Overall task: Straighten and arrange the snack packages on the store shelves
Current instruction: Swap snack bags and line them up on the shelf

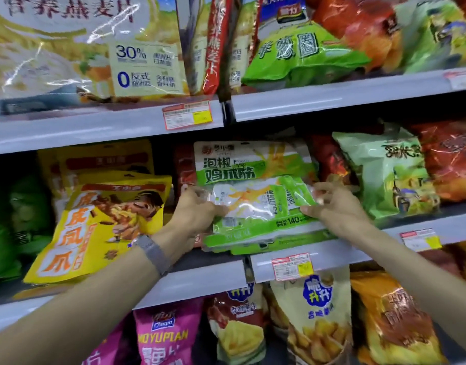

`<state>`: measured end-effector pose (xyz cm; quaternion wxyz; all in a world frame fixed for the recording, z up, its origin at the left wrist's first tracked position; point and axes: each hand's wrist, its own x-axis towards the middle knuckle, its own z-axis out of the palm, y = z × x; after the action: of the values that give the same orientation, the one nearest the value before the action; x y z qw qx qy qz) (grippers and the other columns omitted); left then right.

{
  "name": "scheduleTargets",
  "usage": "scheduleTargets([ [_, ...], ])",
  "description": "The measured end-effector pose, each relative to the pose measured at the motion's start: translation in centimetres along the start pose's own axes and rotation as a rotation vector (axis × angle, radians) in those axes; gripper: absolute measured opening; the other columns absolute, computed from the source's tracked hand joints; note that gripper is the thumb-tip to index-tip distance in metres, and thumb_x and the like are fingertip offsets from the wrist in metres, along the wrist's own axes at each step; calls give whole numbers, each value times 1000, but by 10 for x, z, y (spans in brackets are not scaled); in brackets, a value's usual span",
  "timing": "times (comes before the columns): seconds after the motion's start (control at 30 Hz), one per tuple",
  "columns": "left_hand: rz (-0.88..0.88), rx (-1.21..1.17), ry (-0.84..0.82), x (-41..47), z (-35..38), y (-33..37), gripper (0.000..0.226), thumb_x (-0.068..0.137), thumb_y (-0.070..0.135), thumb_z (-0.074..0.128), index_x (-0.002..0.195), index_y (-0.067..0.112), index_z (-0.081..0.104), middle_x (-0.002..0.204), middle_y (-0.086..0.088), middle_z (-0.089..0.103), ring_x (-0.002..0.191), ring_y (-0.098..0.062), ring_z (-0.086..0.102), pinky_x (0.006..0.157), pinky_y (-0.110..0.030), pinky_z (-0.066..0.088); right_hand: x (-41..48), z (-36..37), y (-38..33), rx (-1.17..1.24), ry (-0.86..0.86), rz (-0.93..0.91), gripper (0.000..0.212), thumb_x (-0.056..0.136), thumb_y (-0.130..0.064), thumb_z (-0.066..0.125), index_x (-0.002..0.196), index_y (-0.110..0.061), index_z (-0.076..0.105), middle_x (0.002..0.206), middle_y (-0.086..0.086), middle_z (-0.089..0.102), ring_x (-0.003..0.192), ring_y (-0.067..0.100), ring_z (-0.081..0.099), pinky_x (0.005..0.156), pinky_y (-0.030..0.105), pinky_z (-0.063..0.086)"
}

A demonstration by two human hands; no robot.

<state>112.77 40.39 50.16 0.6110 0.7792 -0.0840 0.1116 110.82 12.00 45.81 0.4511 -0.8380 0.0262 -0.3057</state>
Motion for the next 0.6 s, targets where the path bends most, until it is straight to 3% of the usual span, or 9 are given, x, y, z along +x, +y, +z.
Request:
scheduleTargets([
  [0.1, -27, 25, 47, 6, 7, -5, 67, 79, -2, 88, 132, 3, 48, 123, -27, 68, 97, -34, 66, 67, -34, 49, -3, -4, 3, -174, 4, -72, 56, 85, -36, 85, 129, -10, 63, 123, 7, 68, 113, 31, 64, 86, 31, 47],
  [0.17, -35, 56, 31, 3, 7, -9, 72, 81, -1, 87, 141, -1, 46, 119, -20, 72, 97, -32, 70, 69, -33, 53, -5, -11, 7, -281, -61, -67, 39, 86, -42, 82, 105, -11, 67, 119, 7, 71, 106, 30, 66, 82, 32, 48],
  [0.23, -25, 92, 1, -2, 7, -13, 68, 85, 2, 85, 141, 1, 47, 101, -6, 74, 87, -26, 72, 69, -36, 57, -5, -16, 11, -348, -110, -62, 40, 86, -47, 80, 79, -14, 59, 122, 3, 72, 103, 27, 67, 80, 32, 48],
  [0.3, 8, 156, 18, -10, 5, -15, 56, 88, 8, 85, 131, 5, 51, 86, 3, 66, 81, -23, 71, 73, -45, 63, -8, -20, 14, -364, -115, -57, 38, 85, -48, 81, 89, -13, 66, 126, -1, 71, 107, 26, 67, 83, 31, 48],
  [0.37, 42, 230, 33, -19, 2, -14, 58, 84, 17, 89, 129, 7, 54, 95, 1, 65, 94, -30, 73, 84, -54, 64, -15, -22, 10, -373, -113, -63, 46, 85, -46, 81, 114, -11, 72, 124, 0, 72, 111, 27, 67, 83, 31, 47],
  [0.43, 81, 303, 20, -25, -5, -14, 56, 79, 22, 92, 120, 12, 55, 106, -2, 65, 99, -33, 73, 85, -56, 63, -23, -23, 3, -376, -101, -57, 55, 87, -42, 81, 132, -12, 66, 115, 6, 75, 112, 30, 67, 81, 30, 47],
  [0.53, 175, 488, -22, -38, -16, -13, 49, 83, 16, 88, 109, 25, 47, 96, -1, 69, 86, -26, 70, 74, -36, 57, -32, -24, -4, -406, -107, -55, 52, 90, -38, 78, 130, -8, 65, 118, 13, 73, 113, 35, 66, 86, 34, 51],
  [0.6, 258, 624, -13, -44, -24, -16, 28, 85, 16, 83, 107, 14, 64, 106, -4, 75, 95, -27, 71, 74, -32, 54, -40, -25, -8, -456, -115, -38, 51, 90, -40, 77, 127, -9, 65, 118, 15, 72, 110, 36, 66, 89, 41, 54],
])
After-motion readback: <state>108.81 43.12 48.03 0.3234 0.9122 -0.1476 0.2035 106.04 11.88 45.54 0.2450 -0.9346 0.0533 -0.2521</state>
